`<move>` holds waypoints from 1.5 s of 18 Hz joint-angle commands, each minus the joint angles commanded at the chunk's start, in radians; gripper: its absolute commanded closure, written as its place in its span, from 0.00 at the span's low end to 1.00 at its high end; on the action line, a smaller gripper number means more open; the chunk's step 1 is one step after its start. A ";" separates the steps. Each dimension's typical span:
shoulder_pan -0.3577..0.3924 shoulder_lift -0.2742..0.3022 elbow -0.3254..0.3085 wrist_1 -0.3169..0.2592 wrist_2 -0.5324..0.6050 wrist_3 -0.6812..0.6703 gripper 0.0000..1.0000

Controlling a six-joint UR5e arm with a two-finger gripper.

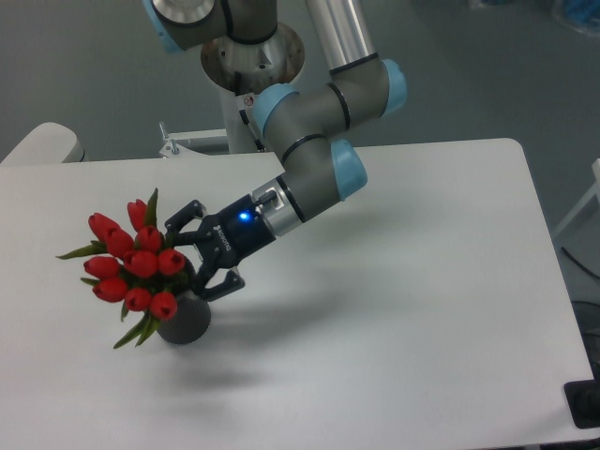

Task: Insert the flowers into the vase
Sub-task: 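Withdraw the open gripper away from the tulips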

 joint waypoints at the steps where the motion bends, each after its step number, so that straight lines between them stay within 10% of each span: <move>1: 0.006 0.000 -0.006 0.000 0.000 -0.002 0.00; 12: 0.081 0.029 -0.017 -0.002 0.002 -0.006 0.00; 22: 0.152 -0.018 0.037 -0.002 0.175 -0.008 0.00; 27: 0.146 -0.058 0.139 -0.003 0.446 -0.014 0.00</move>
